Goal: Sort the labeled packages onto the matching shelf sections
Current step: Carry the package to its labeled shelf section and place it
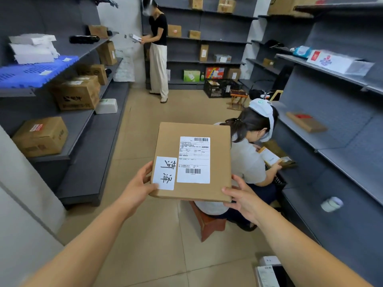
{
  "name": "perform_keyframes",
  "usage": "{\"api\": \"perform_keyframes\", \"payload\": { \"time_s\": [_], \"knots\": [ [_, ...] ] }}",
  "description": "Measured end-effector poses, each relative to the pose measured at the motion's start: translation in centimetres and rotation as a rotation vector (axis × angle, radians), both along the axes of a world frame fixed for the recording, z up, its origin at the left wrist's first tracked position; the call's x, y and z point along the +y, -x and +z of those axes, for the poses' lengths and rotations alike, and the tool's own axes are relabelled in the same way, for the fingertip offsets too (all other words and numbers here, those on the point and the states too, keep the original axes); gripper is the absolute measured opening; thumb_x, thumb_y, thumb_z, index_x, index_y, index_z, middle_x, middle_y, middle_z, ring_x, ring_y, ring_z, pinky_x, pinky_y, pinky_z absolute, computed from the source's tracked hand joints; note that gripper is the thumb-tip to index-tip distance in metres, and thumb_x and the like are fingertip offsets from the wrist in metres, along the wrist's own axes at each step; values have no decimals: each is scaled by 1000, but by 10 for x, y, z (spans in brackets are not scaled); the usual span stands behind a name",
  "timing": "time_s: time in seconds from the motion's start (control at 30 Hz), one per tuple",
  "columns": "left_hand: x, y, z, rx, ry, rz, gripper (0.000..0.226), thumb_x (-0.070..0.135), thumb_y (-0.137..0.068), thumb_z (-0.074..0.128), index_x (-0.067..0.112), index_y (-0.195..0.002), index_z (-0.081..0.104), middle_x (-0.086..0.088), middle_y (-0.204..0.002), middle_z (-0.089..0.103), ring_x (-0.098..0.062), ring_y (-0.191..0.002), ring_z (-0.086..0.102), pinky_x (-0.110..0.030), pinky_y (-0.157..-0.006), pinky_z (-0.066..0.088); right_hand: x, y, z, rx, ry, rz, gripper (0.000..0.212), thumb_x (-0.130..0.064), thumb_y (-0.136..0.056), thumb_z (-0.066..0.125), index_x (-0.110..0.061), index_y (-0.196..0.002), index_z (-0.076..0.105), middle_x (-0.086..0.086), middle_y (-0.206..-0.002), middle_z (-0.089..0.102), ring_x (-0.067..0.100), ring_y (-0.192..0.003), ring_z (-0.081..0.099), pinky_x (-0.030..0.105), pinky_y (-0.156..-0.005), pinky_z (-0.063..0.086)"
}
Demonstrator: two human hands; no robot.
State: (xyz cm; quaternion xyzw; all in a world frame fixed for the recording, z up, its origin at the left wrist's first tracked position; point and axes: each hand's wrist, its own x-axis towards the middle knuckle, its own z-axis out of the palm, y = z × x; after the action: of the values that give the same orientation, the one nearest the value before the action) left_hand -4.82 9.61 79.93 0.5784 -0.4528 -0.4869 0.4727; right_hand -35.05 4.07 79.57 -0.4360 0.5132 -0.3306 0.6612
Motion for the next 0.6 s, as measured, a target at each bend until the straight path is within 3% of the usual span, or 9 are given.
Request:
{"api": "perform_keyframes", "payload": {
  "time_s": [0.07,0.2,0.37,0.5,0.6],
  "knots": [
    [-19,22,0,11,-12,-45,80,-1,-71,58,31,-140,32,16,-130,53,-9,-125,49,-39,-102,43,-6,23,0,1,-3,-47,58,-3,-81,66,-31,-126,43,8,-117,62,26,-112,60,47,-102,43],
    [-57,69,-1,25,-16,-139,78,4,-65,57,37,-133,39,15,-133,53,-5,-122,51,-31,-91,46,-17,68,-3,-14,19,-148,51,6,-83,59,-22,-123,45,5,-120,60,21,-110,58,33,-87,50],
    [-94,130,-7,17,-28,-225,74,-10,-80,51,33,-138,33,13,-125,53,-4,-120,48,-15,-77,45,-23,117,-15,80,40,-276,52,9,-83,54,-17,-126,44,0,-114,61,16,-106,57,32,-80,50],
    [-117,171,-17,-33,-27,-345,74,-11,-79,48,42,-130,40,15,-128,55,-6,-123,46,-24,-88,44,-10,153,-27,169,31,-400,57,-3,-78,61,-18,-130,43,2,-120,61,23,-111,57,43,-94,49],
    [-131,203,-19,-63,-22,-452,73,-11,-78,49,39,-131,42,17,-124,57,-5,-121,49,-25,-88,45,10,176,-31,120,-7,-514,65,-9,-72,65,-18,-132,42,5,-121,62,27,-112,58,47,-99,48]
  ]
}}
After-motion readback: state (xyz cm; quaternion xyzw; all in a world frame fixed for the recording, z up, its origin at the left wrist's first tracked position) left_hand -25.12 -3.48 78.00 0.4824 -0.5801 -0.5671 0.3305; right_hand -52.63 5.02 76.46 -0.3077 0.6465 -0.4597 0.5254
